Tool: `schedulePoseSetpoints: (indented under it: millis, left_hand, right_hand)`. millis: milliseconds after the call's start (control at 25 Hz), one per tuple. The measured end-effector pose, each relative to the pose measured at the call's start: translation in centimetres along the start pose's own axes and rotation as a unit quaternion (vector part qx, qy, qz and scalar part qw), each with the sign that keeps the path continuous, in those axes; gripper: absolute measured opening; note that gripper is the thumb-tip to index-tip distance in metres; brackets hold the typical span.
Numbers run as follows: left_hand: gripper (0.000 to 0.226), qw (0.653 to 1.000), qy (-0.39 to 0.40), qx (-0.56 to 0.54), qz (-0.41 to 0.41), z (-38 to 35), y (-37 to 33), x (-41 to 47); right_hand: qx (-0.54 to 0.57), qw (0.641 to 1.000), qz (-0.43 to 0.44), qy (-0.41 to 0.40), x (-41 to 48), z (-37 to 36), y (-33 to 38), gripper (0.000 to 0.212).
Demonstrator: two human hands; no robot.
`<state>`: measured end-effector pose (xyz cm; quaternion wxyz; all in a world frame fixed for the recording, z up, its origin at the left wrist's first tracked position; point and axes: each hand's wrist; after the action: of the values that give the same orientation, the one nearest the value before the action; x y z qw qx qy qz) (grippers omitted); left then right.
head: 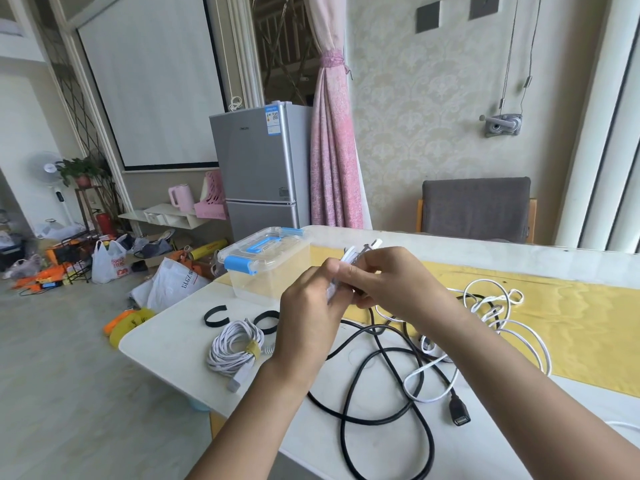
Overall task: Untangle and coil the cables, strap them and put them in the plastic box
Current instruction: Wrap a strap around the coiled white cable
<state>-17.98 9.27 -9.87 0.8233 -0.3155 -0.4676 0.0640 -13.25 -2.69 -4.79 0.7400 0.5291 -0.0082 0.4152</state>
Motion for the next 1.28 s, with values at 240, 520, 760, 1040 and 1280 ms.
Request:
schedulePoseSetpoints:
  millis: [240,520,760,1040,1280]
  left_hand:
    - [0.015,0.994,0.049,-0.057,0.074,-0.4,0.7,0.2]
    - [0.012,0.954,0.123,-0.209,0.175,0.6,0.7,0.4]
    - [0.019,0.855,0.132,-0.412,0.286,0.3,-0.2,-0.1]
    - [0.024,0.815,0.196,-0.474,0.270,0.3,0.1,-0.5]
    - [0.021,0.836,0.098,-0.470,0.267,-0.5,-0.3,-0.6]
  right_hand:
    - [0.033,0.999,-0.004,0.034,0.2,0.7,-0.9,0.016]
    - [0.074,0.994,0.031,0.070,0.3,0.6,-1.4,0.017]
    - [0.040,0.999,0.013,-0.003,0.6,0.5,-1.4,0.020]
    - [0.081,0.996,-0.028,0.017,0.9,1.1,-2.0,0.016]
    - [-0.039,0.988,0.031,-0.149,0.6,0.2,-2.4,0.034]
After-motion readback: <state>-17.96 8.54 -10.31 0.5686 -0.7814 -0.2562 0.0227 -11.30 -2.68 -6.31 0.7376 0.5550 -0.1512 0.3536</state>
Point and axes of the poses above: each hand's wrist, its own x-axis towards the middle knuckle, its own z-axis out of the back of the hand, y = z × x, and after that the axes turned 10 degrees about z, right-handed
